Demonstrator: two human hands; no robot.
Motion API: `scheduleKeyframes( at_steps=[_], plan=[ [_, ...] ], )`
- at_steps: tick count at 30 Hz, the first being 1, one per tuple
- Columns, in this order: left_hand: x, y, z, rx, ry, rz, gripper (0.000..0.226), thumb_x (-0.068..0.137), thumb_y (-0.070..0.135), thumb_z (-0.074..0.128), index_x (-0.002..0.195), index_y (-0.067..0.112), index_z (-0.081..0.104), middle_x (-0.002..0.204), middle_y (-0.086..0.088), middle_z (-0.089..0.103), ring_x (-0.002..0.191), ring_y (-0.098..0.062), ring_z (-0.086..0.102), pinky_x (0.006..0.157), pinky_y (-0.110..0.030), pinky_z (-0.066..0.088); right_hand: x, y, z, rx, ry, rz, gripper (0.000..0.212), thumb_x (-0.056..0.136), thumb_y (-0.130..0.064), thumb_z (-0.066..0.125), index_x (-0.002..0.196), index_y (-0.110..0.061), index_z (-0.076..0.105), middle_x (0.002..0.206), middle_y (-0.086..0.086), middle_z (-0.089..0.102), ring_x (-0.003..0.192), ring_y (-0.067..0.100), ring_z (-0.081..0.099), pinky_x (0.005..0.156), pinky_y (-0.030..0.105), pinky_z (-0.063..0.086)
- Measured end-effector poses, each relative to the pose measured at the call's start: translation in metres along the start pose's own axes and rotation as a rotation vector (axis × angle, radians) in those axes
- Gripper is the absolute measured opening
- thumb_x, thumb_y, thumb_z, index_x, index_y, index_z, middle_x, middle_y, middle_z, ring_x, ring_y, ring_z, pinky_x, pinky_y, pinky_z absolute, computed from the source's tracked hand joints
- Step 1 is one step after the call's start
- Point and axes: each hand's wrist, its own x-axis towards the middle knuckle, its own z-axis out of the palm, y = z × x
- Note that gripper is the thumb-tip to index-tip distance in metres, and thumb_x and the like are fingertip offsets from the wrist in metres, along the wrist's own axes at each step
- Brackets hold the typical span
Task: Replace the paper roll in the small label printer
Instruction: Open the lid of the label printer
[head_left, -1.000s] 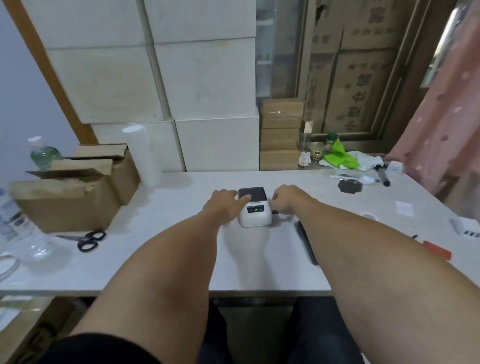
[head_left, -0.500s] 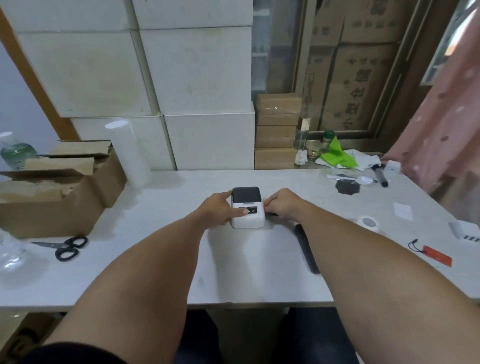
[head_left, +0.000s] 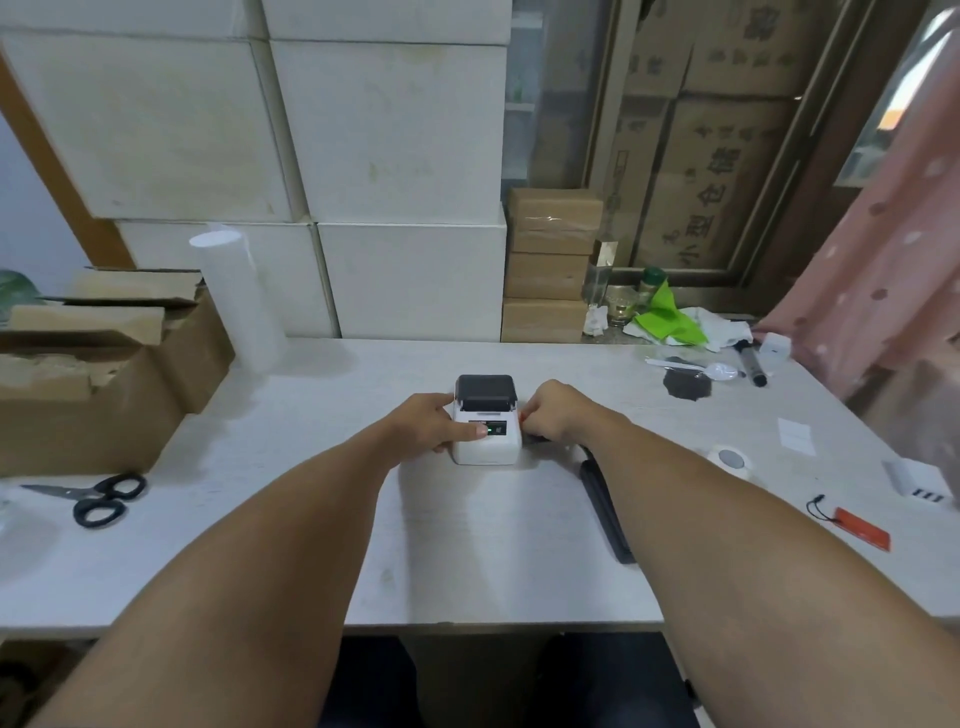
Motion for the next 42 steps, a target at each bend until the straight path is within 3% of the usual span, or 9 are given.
scheduleKeyframes(
  at_steps=[5,10,15,19,22,26,30,32,42],
  plan=[
    [-0.001,-0.001,0.001,-0.001,0.004,0.003,0.054,0.077,0.042,0.086,0.123,0.024,0.065,0.072,0.002,0.059,0.069,-0.015,0.058,0.065,-0.023,0.045,-0.002,-0.005,0.002,-0.044,-0.008,0.006,0.02,0.086,-0.008,0.065,0.091,-0.01,0.084,0.088,0.008,0.074,0.087,0.024,0.064,0.083,0.036,0.056],
    [-0.002,-0.002,0.0,0.069,0.033,0.024,0.058,0.078,0.043,0.084,0.13,0.021,0.067,0.07,0.004,0.061,0.068,-0.013,0.06,0.062,-0.022,0.045,-0.006,-0.02,0.0,-0.163,0.082,0.014,0.018,0.078,-0.022,0.067,0.09,-0.018,0.08,0.094,0.004,0.072,0.09,0.029,0.069,0.086,0.042,0.062],
    [-0.008,0.01,0.006,0.231,0.098,0.039,0.068,0.078,0.052,0.081,0.136,0.024,0.061,0.086,0.001,0.068,0.078,-0.013,0.064,0.062,-0.024,0.044,-0.007,-0.028,-0.007,-0.164,0.114,0.034,0.017,0.079,-0.018,0.063,0.09,-0.012,0.074,0.094,0.007,0.07,0.087,0.031,0.069,0.083,0.043,0.063],
    [-0.015,0.018,0.003,0.341,0.138,0.031,0.048,0.077,0.049,0.081,0.107,0.014,0.069,0.087,0.0,0.061,0.072,-0.013,0.056,0.056,-0.025,0.038,-0.01,-0.045,-0.008,-0.082,0.114,0.04,0.011,0.091,-0.016,0.055,0.087,-0.007,0.06,0.092,0.01,0.061,0.083,0.03,0.058,0.068,0.031,0.048],
    [-0.017,0.027,-0.002,0.315,0.146,-0.035,0.022,0.081,0.029,0.075,0.085,0.012,0.063,0.076,0.0,0.055,0.065,-0.013,0.05,0.054,-0.025,0.035,-0.017,-0.063,-0.017,-0.005,0.112,0.062,0.009,0.096,-0.012,0.05,0.098,-0.004,0.055,0.084,0.008,0.053,0.085,0.029,0.054,0.063,0.029,0.041],
    [-0.017,0.036,-0.006,0.249,0.173,-0.041,0.011,0.087,0.007,0.054,0.087,0.004,0.065,0.08,-0.006,0.059,0.075,-0.023,0.055,0.059,-0.027,0.041,-0.019,-0.064,-0.027,0.09,0.094,0.073,0.027,0.091,-0.007,0.049,0.11,0.001,0.067,0.096,0.012,0.061,0.076,0.025,0.055,0.066,0.03,0.045],
    [-0.016,0.027,-0.016,0.53,0.259,0.046,0.026,0.094,0.005,0.046,0.109,0.004,0.067,0.11,-0.009,0.066,0.094,-0.028,0.061,0.076,-0.033,0.049,-0.02,-0.057,-0.019,0.178,0.122,-0.01,0.037,0.097,-0.005,0.049,0.128,-0.015,0.066,0.122,0.01,0.06,0.115,0.031,0.06,0.084,0.029,0.043],
    [-0.009,0.024,-0.022,0.644,0.317,0.127,0.019,0.098,0.014,0.055,0.112,0.007,0.065,0.116,-0.008,0.063,0.095,-0.027,0.058,0.08,-0.033,0.046,-0.017,-0.051,-0.018,0.213,0.157,-0.06,0.043,0.096,-0.003,0.047,0.131,-0.02,0.065,0.131,0.01,0.064,0.116,0.029,0.061,0.083,0.027,0.044],
    [0.018,0.018,-0.024,0.681,0.397,0.253,0.026,0.104,0.031,0.05,0.126,0.019,0.056,0.122,-0.004,0.069,0.104,-0.031,0.062,0.081,-0.039,0.049,0.014,-0.026,-0.022,0.367,0.18,-0.084,0.048,0.089,0.009,0.041,0.117,-0.016,0.071,0.095,-0.003,0.072,0.093,0.019,0.061,0.071,0.024,0.046]
  ],
)
